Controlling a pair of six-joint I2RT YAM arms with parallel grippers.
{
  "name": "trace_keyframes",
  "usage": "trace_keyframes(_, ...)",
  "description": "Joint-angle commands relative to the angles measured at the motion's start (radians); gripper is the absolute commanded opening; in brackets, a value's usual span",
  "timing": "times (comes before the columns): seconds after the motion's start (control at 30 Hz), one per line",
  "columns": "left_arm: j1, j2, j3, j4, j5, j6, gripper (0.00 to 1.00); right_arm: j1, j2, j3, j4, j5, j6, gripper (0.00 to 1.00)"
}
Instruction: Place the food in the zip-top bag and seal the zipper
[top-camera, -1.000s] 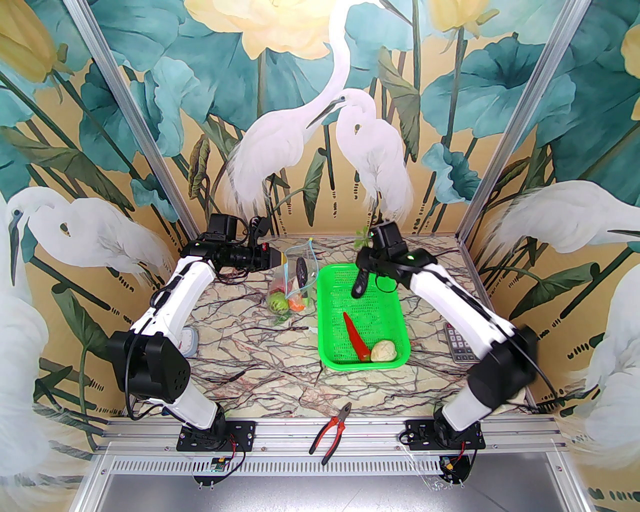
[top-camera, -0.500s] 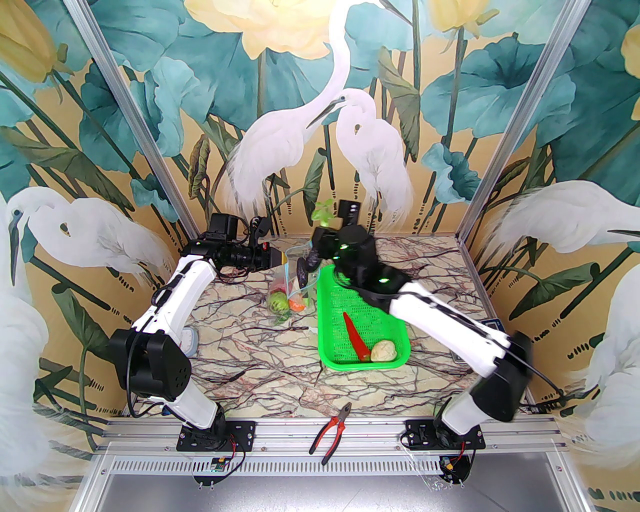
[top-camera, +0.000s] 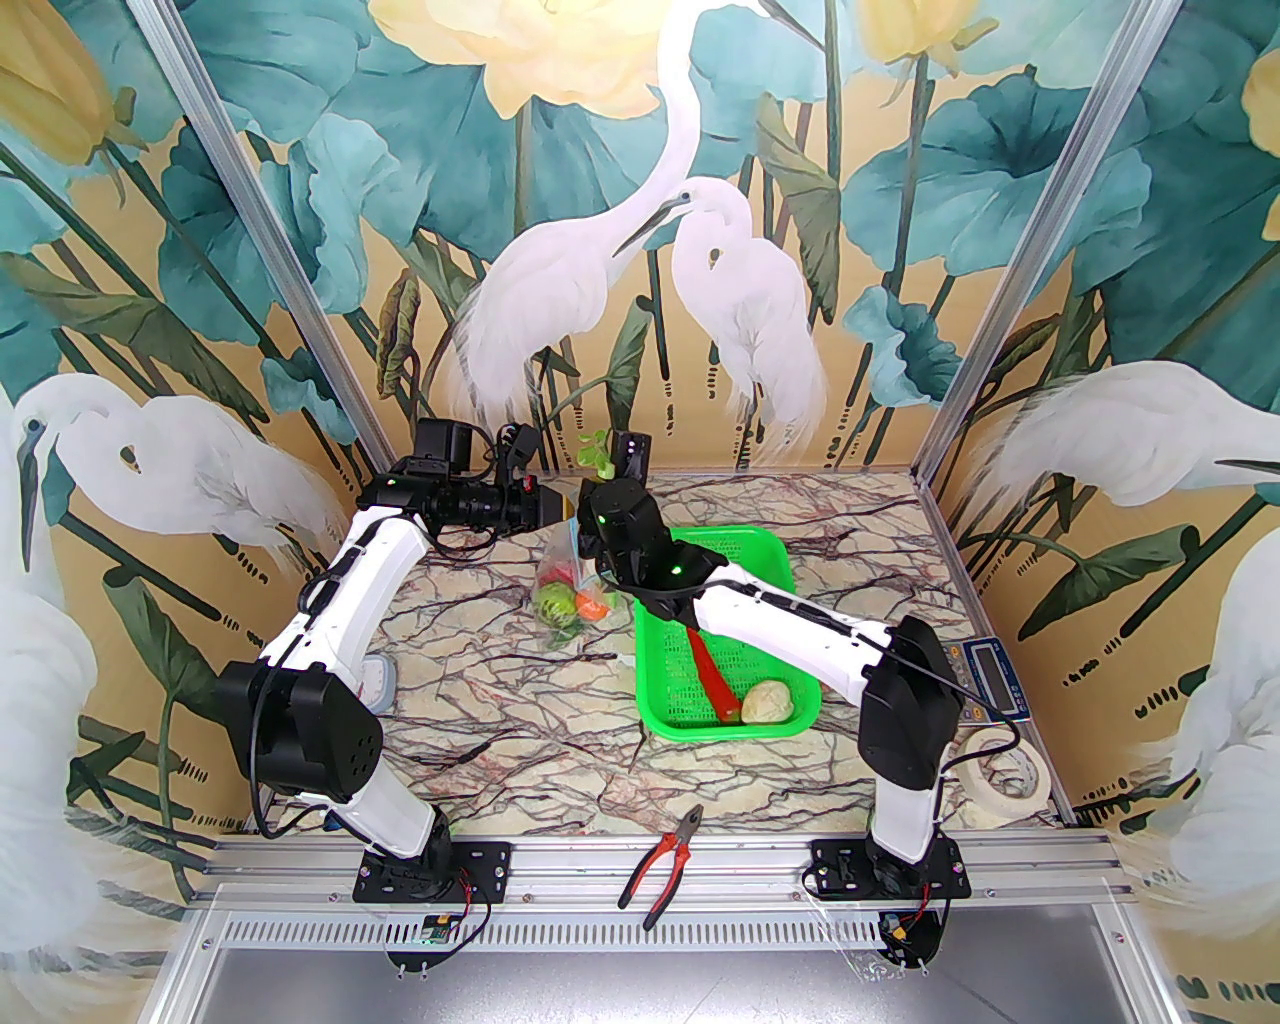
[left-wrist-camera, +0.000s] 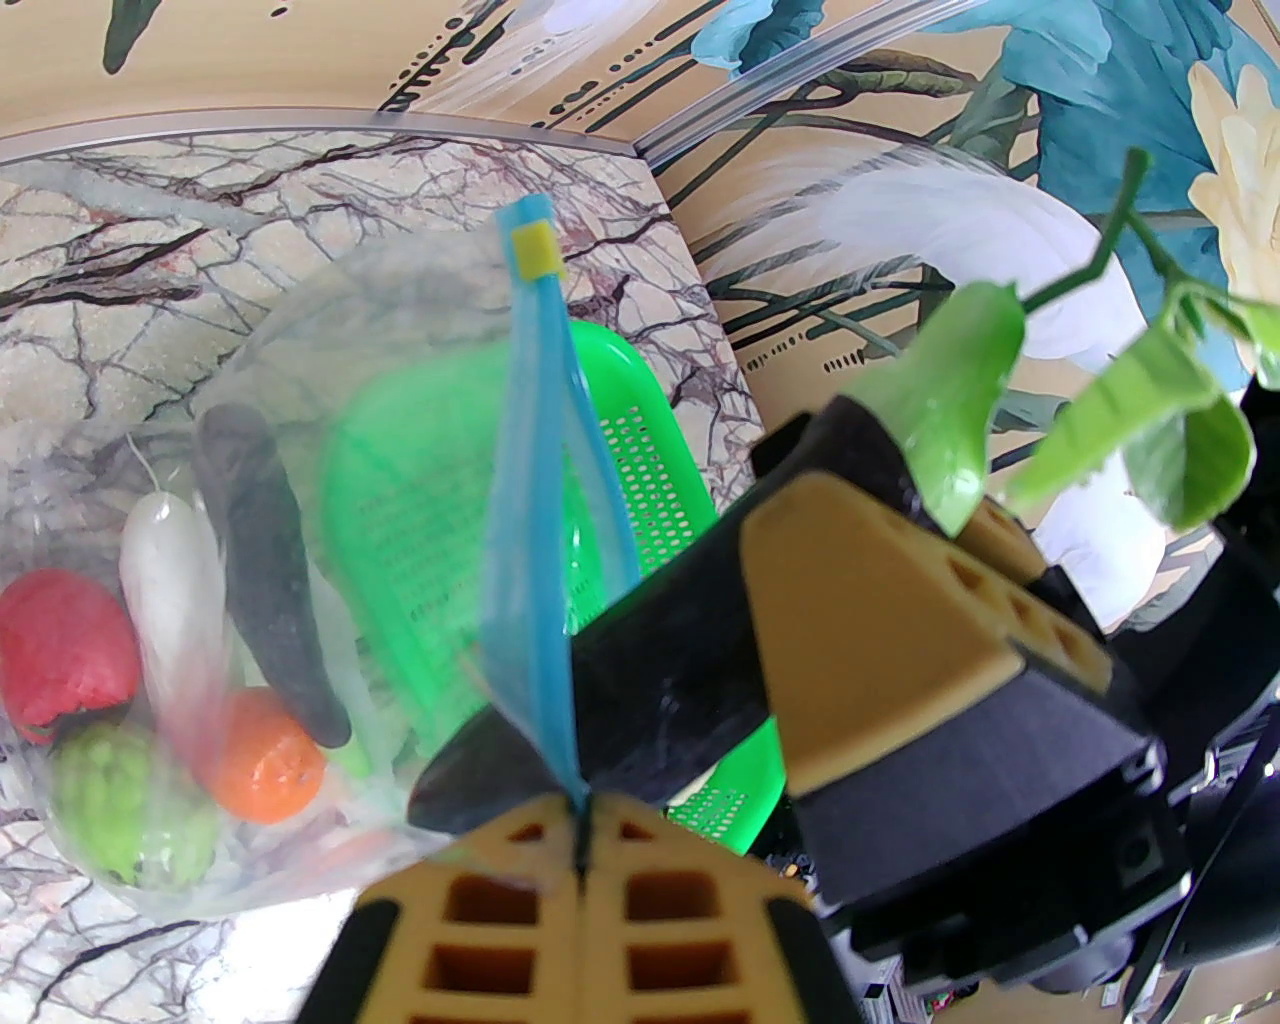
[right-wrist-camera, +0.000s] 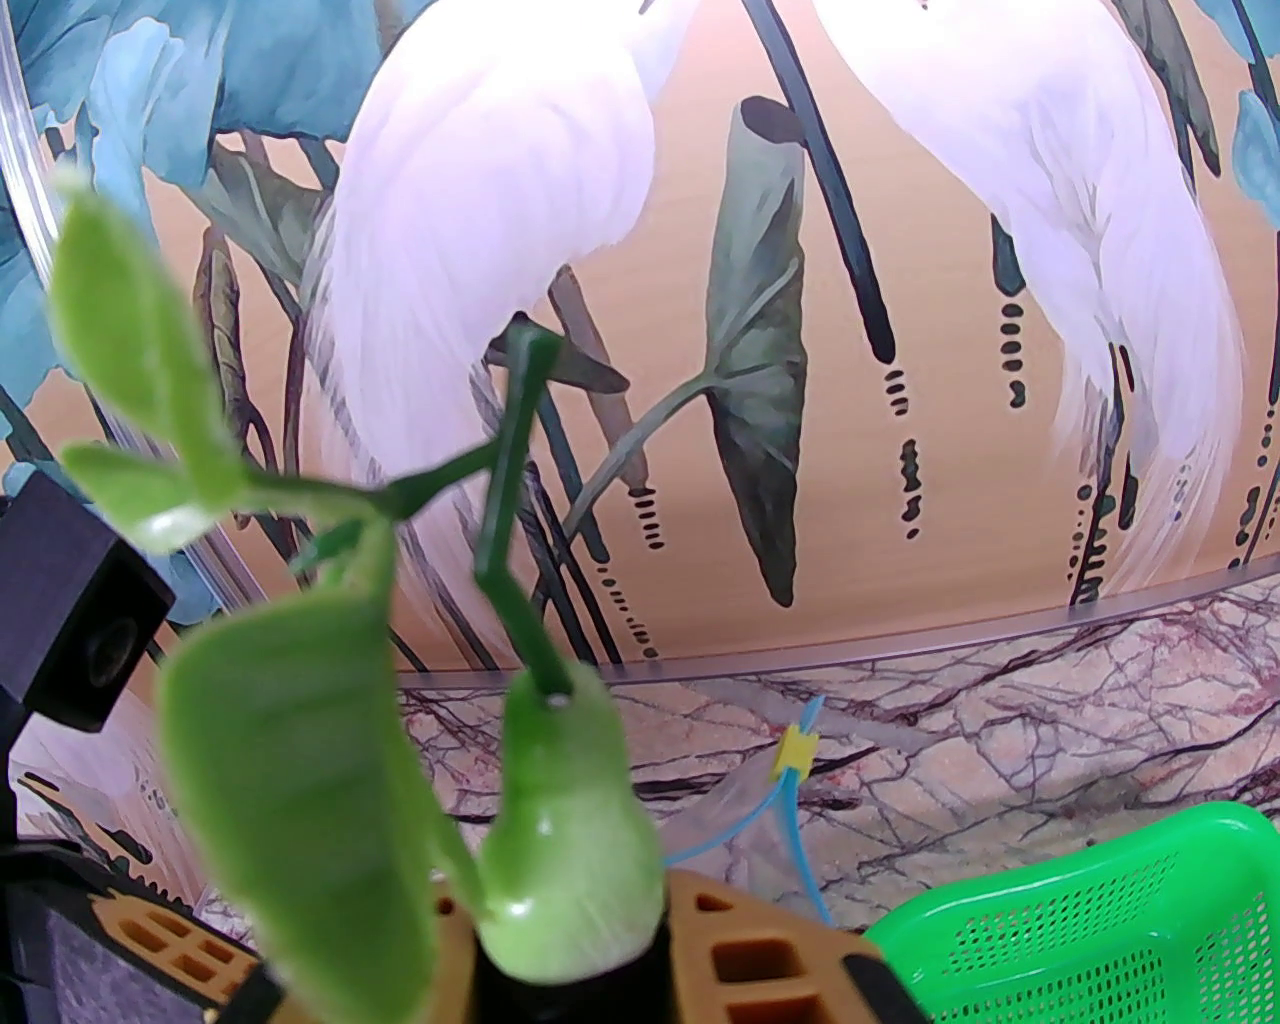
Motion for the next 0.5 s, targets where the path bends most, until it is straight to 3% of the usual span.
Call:
trace_keyframes(0.0,0.000,0.011,0.030,0.014,0.035,-0.011,0.01,-0.005,0.019,0.029,-0.136,-0.046,0.075,0.19)
trace_keyframes(0.47,0.000,0.018,0.043,0.039,0.043,-0.024,0.01,-0.059,0.161,0.202,-0.492,-0.387,0.148,0.19)
